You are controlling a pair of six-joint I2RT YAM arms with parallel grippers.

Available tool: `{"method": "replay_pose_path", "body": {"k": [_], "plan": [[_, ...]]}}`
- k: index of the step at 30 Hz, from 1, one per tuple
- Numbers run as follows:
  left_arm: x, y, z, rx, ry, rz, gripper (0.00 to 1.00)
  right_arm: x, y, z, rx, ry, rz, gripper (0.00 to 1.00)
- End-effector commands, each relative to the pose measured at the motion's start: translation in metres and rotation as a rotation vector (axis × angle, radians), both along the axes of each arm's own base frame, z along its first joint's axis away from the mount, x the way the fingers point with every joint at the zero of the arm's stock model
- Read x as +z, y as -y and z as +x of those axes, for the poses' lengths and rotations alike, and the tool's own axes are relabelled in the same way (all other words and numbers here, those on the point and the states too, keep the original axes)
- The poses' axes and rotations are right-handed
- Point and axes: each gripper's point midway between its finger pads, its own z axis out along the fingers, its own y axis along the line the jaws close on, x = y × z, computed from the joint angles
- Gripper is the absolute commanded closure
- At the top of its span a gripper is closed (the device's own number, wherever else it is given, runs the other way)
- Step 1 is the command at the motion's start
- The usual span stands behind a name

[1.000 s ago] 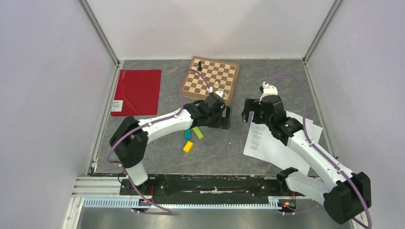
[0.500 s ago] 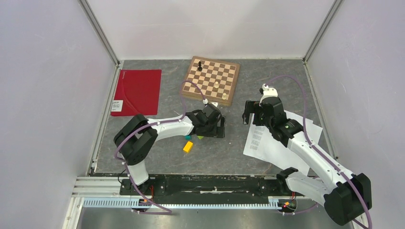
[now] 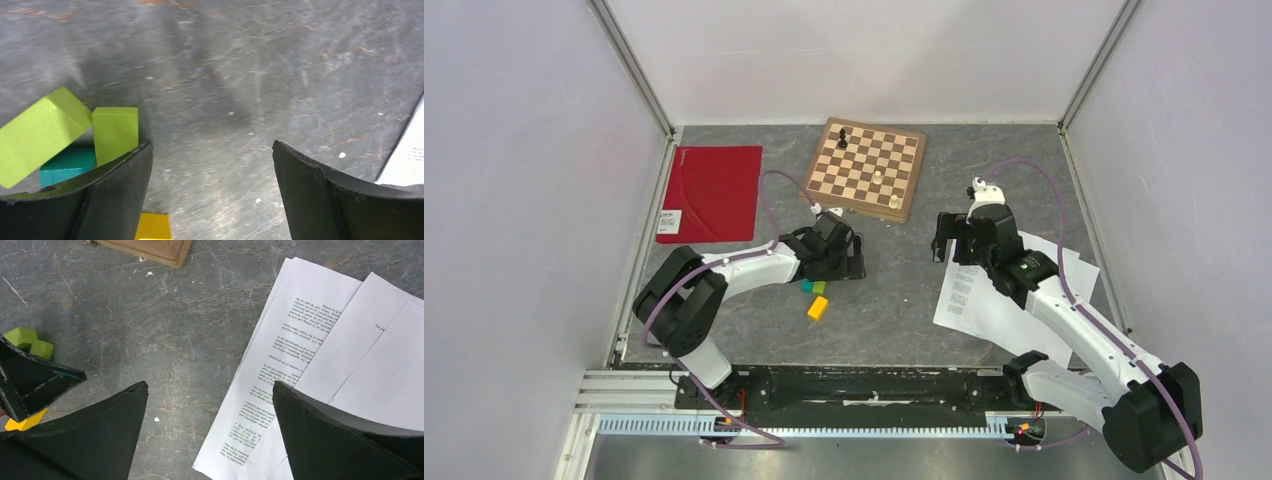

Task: Put the files into the folder

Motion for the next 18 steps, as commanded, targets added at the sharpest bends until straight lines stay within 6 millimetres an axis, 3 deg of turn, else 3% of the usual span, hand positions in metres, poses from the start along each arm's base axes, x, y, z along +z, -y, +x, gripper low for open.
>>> {"method": "replay_pose_path", "body": {"k": [1,10,16,18], "plan": [[-0.002,-0.044,0.003,0.104,-0.007,0.072,0.04,0.002,-0.002,0.003,0.015,0.019,0.003,0.02],[-0.005,-0.136,0.011,0.409,-0.036,0.188,0.05,0.001,-0.006,0.004,0.033,0.012,0.005,0.02],[0.012,-0.191,0.008,0.640,0.006,0.245,0.05,0.000,-0.008,0.003,0.046,0.009,0.005,0.02],[0.023,-0.196,0.011,0.644,0.042,0.223,0.05,0.000,-0.007,0.003,0.047,0.010,0.003,0.02]]}}
